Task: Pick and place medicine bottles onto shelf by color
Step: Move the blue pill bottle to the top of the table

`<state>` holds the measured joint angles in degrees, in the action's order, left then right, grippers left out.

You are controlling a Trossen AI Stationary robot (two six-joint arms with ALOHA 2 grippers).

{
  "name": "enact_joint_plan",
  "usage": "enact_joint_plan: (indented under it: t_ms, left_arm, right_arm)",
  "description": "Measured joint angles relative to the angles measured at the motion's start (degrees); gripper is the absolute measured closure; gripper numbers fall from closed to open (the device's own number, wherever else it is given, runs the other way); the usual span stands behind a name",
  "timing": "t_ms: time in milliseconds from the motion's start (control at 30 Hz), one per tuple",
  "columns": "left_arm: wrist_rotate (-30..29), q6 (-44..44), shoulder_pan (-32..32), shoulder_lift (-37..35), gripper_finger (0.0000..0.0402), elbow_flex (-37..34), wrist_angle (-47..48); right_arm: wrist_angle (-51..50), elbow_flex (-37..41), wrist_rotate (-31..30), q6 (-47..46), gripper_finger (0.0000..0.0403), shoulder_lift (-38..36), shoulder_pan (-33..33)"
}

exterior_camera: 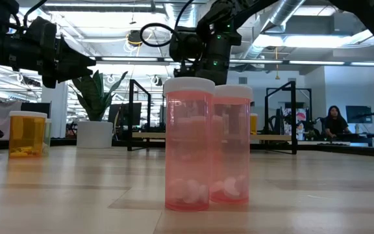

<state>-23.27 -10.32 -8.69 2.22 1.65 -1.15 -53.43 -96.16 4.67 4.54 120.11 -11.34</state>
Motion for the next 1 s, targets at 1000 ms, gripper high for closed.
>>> enact_joint_plan:
  t_ms: [1000]
  left_arm:
    - [0.00, -0.01, 0.00, 0.02, 0.0193, 0.00, -0.01]
  right_arm:
    - [3.01, 0.00, 0.07, 0.47, 0.0249, 1.11, -0.03]
